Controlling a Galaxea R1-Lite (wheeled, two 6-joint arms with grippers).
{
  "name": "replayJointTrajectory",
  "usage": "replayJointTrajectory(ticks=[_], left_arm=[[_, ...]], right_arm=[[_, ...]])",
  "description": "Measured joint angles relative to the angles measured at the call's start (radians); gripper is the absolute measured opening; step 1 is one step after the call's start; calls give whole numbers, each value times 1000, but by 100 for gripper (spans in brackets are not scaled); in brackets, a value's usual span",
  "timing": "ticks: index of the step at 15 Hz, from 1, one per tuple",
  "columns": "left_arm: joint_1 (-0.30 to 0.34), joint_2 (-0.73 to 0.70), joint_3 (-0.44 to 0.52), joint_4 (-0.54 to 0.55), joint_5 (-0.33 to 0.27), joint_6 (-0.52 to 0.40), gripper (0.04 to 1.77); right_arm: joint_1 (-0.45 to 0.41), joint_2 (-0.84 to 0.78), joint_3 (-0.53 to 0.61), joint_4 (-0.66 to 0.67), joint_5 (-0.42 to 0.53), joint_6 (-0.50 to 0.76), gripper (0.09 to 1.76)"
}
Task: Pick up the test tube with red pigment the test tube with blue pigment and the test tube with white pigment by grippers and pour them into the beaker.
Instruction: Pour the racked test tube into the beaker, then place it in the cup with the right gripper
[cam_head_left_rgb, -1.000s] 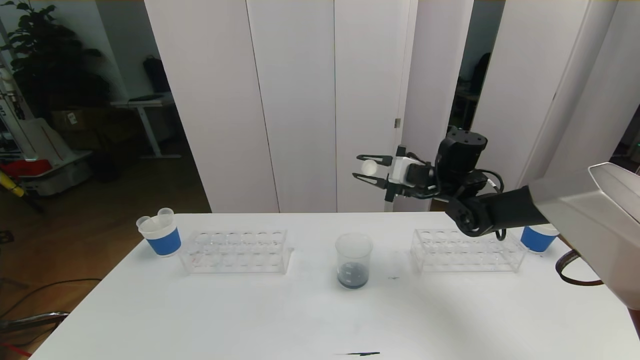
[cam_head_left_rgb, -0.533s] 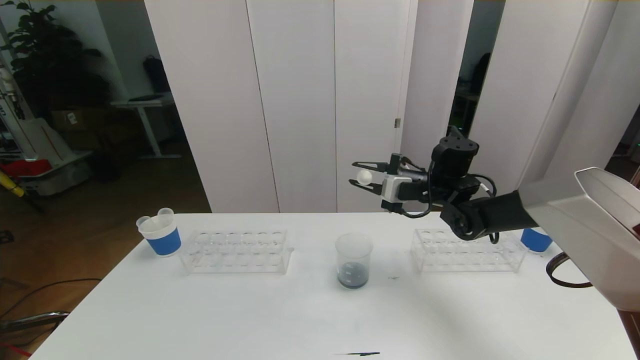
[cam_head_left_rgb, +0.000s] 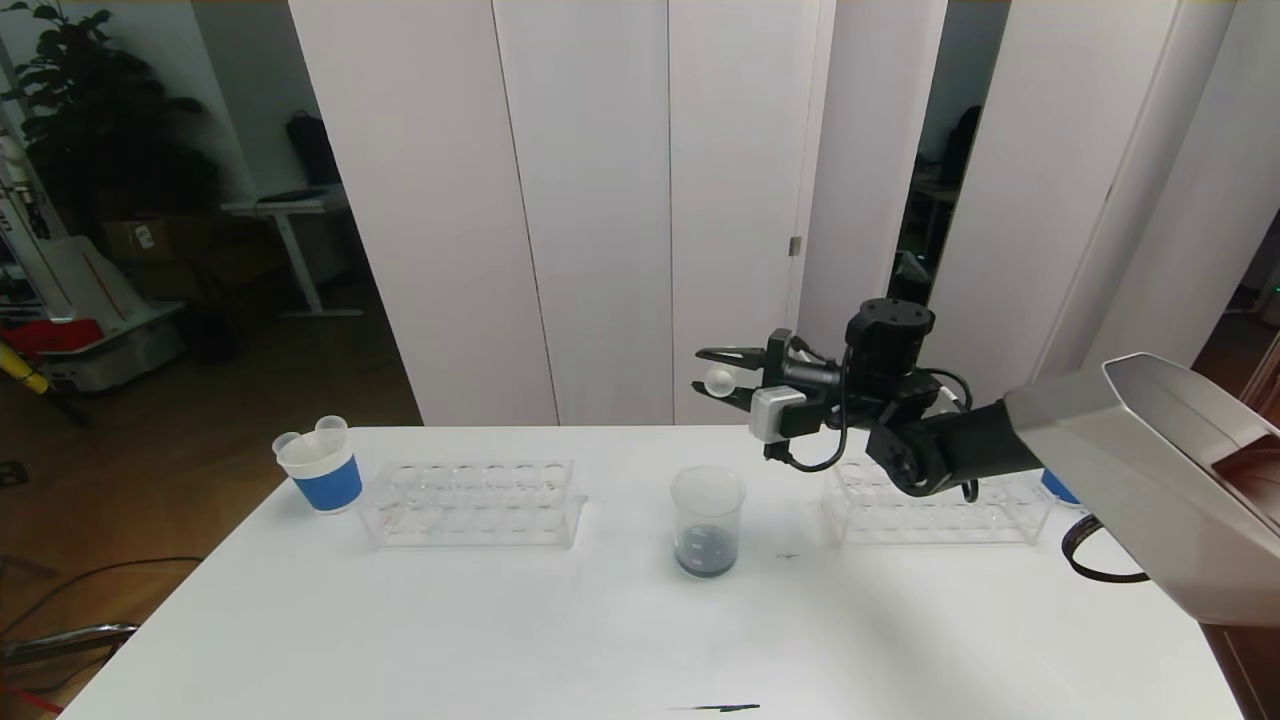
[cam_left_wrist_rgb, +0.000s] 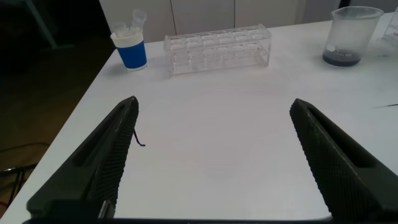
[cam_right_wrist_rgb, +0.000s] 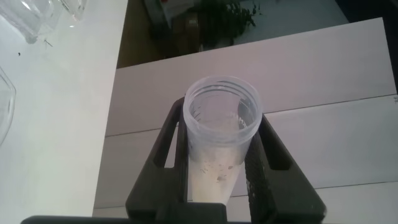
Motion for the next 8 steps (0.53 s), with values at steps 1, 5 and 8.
replayJointTrajectory(ticks=[1,5,8], left_arm=[[0,0,0,0,0,0,174],[0,0,0,0,0,0,174],[0,0,0,0,0,0,174]], right_arm=[[1,4,-1,0,-4,-14,59],[9,17,-1,0,-24,-94,59],[17,27,0,-2,-26,-122,59]])
